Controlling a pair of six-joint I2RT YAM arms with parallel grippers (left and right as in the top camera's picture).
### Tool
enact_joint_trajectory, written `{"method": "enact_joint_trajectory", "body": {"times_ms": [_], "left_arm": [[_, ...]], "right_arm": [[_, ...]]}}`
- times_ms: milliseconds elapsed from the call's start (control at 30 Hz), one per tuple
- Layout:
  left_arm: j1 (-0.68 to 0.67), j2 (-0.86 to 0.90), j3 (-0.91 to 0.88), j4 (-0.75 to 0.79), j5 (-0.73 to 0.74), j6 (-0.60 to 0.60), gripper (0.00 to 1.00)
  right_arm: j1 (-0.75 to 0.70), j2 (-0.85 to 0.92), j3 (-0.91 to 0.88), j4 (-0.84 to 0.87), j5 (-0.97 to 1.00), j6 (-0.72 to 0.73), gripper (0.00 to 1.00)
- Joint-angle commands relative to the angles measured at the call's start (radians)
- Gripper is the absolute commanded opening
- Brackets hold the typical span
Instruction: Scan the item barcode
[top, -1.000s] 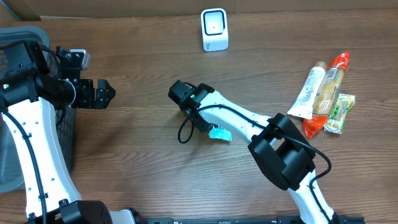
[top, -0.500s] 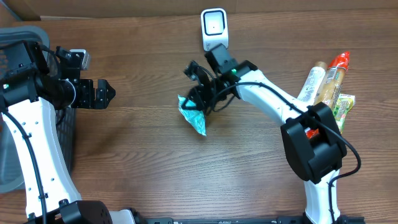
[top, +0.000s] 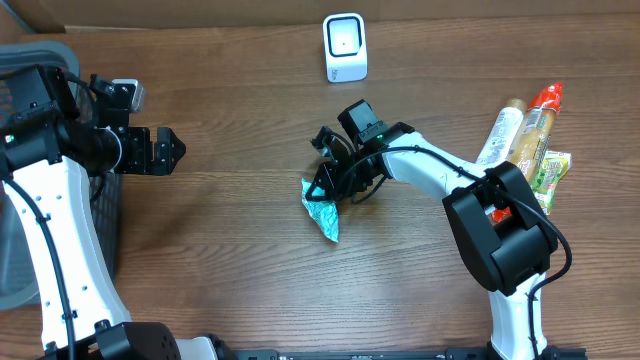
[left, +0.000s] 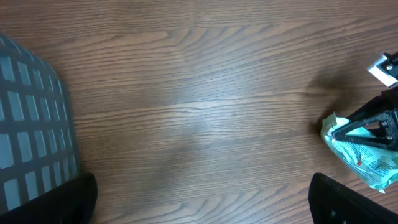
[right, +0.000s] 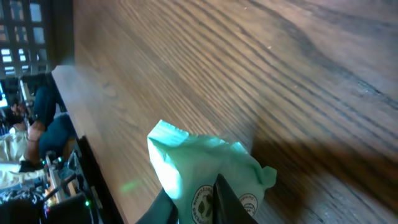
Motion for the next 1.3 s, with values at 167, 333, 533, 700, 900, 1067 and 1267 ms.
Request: {"method": "enact_joint_trajectory", "body": {"times_ms": [167,333,533,700,900,1067,1267], "left_arm": [[-0.006,0.006,0.0,0.003,0.011,0.023,1.0],[-0.006,0.006,0.0,0.003,0.011,0.023,0.99],[-0.006,0.006,0.0,0.003,0.011,0.022,1.0],[-0.006,0.006,0.0,0.003,0.011,0.022,0.99],[-0.006,0.006,0.0,0.003,0.011,0.023,1.0],[-0.006,0.006,0.0,0.003,0.011,0.023,1.0],[-0.006,0.006,0.0,0.003,0.011,0.022,1.0]], "right_arm": [[-0.033,-0.016,-0.014,-0.028,0.159,0.074,0.24],[-0.08,-0.016,-0.014,-0.064,0.16,0.074,0.35],[-0.127,-0.017,-0.013,-0.104,0.162,0.046,0.7],[-0.158,-0.02,0.008,-0.152,0.22,0.046,1.0],[-0.156,-0.066,0.131,-0.32,0.388,0.001,1.0],[-0.085,-0.15,0.197,-0.44,0.502,0.075,1.0],[0.071,-0.155,0.179,-0.442,0.533,0.27,1.0]]}}
